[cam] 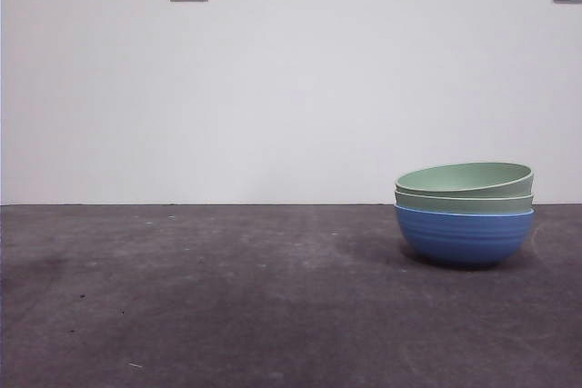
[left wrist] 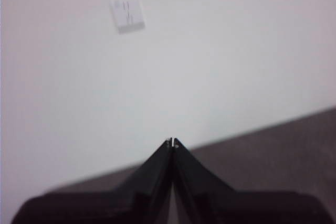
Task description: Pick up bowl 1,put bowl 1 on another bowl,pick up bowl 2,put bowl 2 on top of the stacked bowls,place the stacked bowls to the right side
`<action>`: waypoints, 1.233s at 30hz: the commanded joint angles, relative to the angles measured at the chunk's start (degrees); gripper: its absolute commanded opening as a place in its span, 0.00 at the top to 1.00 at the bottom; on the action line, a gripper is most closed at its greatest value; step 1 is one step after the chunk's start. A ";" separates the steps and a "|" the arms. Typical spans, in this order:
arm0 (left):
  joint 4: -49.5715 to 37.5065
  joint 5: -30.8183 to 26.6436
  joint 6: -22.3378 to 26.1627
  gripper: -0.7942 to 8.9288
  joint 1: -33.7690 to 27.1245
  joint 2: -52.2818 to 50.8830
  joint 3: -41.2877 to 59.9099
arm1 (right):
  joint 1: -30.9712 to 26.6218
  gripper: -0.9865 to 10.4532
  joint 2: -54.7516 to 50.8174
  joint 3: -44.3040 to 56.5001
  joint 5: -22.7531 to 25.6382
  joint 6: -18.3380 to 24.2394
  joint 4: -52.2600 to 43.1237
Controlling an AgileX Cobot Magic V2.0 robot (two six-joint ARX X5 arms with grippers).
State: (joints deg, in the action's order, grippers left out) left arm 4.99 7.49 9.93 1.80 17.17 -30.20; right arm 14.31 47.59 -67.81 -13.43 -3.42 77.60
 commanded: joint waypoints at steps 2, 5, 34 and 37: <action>-1.07 -0.81 0.59 0.92 -0.46 -4.26 9.86 | 0.13 0.91 -0.09 0.17 0.09 0.09 0.74; -1.09 -3.32 0.11 0.92 -0.46 -6.91 15.87 | 0.13 0.91 -0.09 0.17 0.09 0.09 0.74; 7.63 -5.92 -9.46 0.92 -0.44 -17.07 29.05 | 0.13 0.91 -0.09 0.17 0.07 0.09 0.74; 7.61 -5.92 -9.46 0.92 -0.44 -17.07 29.05 | 0.13 0.91 -0.09 0.17 0.09 0.09 0.72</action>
State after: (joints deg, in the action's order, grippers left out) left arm 12.84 1.45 0.89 1.61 0.27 -1.91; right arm 14.31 47.59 -67.81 -13.41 -3.42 77.60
